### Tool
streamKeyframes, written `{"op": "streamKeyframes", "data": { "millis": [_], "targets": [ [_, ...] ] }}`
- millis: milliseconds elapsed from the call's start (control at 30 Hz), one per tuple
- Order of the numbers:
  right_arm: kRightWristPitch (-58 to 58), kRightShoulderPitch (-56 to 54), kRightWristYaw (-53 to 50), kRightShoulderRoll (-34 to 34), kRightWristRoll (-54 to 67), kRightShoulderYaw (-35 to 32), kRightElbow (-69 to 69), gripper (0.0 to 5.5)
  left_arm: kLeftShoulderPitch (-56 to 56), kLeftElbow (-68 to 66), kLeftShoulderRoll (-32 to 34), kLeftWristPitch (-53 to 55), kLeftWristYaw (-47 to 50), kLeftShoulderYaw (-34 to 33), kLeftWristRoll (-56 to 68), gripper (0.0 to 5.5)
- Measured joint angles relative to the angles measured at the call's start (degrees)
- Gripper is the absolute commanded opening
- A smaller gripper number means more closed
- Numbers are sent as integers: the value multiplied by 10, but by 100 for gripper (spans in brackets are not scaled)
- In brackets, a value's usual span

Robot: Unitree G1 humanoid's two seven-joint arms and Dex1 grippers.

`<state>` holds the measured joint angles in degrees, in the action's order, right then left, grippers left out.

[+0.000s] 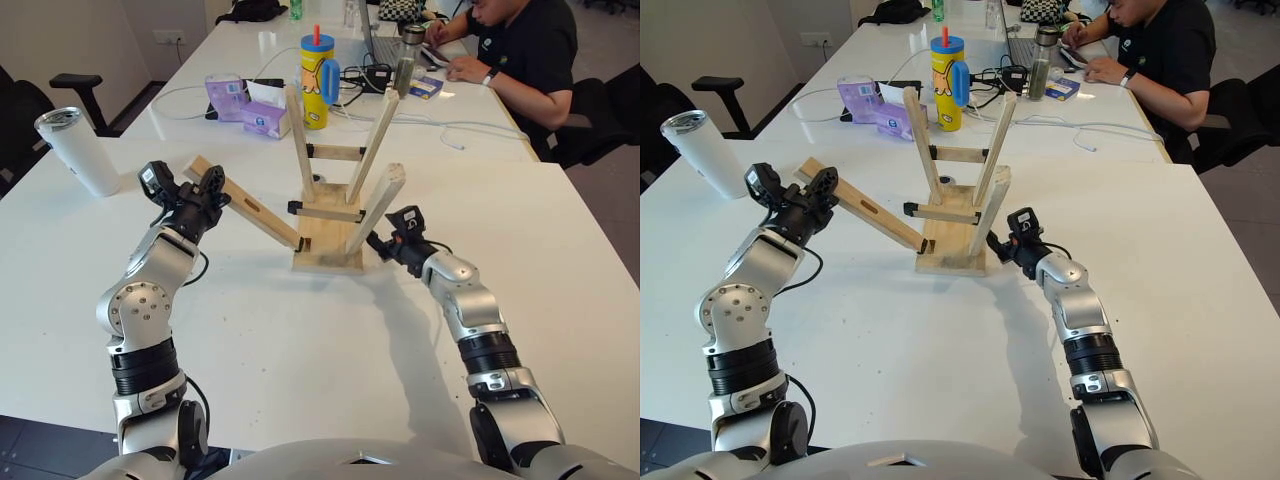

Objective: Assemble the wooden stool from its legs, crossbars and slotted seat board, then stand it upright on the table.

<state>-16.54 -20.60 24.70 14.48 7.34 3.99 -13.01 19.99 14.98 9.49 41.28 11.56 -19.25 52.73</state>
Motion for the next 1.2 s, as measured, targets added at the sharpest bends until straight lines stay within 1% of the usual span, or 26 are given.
{"op": "streamKeyframes", "data": {
  "millis": [167, 300, 600, 933, 1100, 1200],
  "targets": [
    [-6, 5, 1, -6, 0, 7, 18, 327, 5, -17, -6, -7, -5, 2, -10, 103],
    [-11, 14, 2, -7, -1, 8, 21, 327, 6, -24, -8, -25, -15, 16, -37, 103],
    [-15, 19, 6, -7, 0, 8, 22, 327, 13, -59, -9, -67, -61, 24, -68, 103],
    [-16, 19, 8, -4, -1, 8, 22, 327, 28, -75, -11, -64, -63, 24, -90, 103],
    [-16, 20, 8, -2, -1, 8, 22, 327, 17, -21, 4, -63, -71, 82, -146, 103],
    [-16, 20, 9, -1, -1, 8, 23, 327, -1, -5, 7, -94, -95, 118, -187, 103]
  ]
}}
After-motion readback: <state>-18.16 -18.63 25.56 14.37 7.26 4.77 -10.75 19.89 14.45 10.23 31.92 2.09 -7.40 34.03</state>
